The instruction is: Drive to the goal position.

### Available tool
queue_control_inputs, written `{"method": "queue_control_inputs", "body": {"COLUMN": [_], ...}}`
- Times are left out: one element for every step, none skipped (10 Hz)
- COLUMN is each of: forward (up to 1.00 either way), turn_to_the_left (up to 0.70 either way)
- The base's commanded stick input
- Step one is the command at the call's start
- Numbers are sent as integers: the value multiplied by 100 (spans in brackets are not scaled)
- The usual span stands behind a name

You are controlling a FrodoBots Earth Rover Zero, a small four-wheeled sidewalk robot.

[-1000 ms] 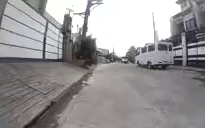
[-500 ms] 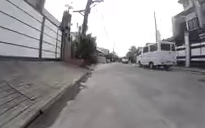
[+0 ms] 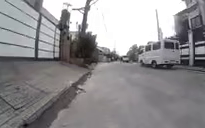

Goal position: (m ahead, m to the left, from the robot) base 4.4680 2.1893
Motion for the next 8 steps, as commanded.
{"method": "queue_control_inputs", "body": {"forward": [67, 67, 67, 67, 67, 67, 67, 67], "turn_to_the_left": [0, 0, 0, 0, 0, 0, 0, 0]}}
